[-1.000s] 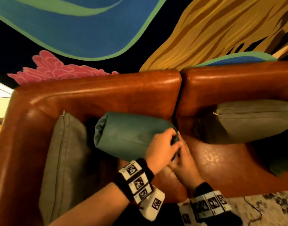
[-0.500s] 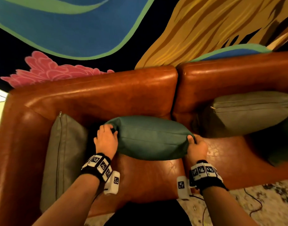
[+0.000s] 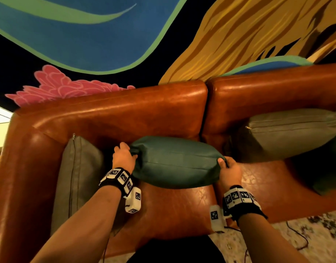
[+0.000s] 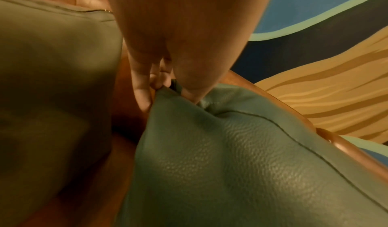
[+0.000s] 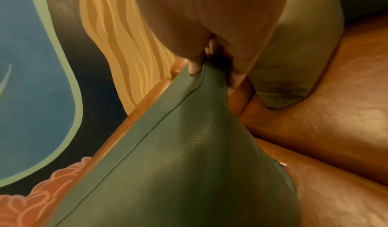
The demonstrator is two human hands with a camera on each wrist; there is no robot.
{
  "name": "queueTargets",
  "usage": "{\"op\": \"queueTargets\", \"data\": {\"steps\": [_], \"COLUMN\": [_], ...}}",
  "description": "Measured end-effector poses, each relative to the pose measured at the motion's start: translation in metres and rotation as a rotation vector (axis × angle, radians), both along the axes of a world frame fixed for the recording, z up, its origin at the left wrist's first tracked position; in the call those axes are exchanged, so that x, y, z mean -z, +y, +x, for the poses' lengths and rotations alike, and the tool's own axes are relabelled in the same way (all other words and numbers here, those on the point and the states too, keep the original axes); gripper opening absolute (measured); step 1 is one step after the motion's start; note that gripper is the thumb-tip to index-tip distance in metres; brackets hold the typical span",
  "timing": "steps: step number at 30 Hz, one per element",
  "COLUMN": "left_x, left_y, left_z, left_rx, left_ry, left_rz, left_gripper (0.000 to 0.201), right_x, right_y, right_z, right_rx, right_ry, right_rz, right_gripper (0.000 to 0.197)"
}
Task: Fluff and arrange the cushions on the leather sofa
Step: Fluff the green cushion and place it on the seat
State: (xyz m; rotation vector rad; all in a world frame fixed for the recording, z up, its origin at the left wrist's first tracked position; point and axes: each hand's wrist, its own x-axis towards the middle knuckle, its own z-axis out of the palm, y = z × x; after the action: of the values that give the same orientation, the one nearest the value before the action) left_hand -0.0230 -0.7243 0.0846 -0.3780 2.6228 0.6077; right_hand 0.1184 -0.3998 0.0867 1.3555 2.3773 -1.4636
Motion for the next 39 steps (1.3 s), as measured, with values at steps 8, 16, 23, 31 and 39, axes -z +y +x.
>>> {"op": "queueTargets", "data": {"steps": [8,16,23,31,39], "left_x": [-0.016,-0.043,-0.025,-0.053,-0.028], "left_y": [-0.014,-0.037,-0.016,0.04,-0.006], "left_z": [0.002,0.017,0.038,0.04,0.03], "left_rx": [-0.089,-0.173,-0.027,0.131,-0.243], "left_ry": [-0.022,-0.104,0.206,0.148,0.018], "left_rz": [0.119,0.772,0.371,0.531,0.713], "left_gripper": [0.047,0.023,0.038,0.028,0.041], "right_x": [-0.003,-0.015,0.0,-0.021,0.067], "right_y": [0.001,0.032,0.016,-0.184,-0.044], "right_z": [0.006,0.011,-0.002,-0.08,-0.047], "right_rx": [0.054,0.093,0.171,-0.664,-0.496], "right_ry": [0.063,0.217,0.039,0.468,-0.081], "right_rz": [-0.011,-0.044,0.311,0.121,0.821], "right_gripper": [0.024,0.02,0.027,0.055,0.057]}}
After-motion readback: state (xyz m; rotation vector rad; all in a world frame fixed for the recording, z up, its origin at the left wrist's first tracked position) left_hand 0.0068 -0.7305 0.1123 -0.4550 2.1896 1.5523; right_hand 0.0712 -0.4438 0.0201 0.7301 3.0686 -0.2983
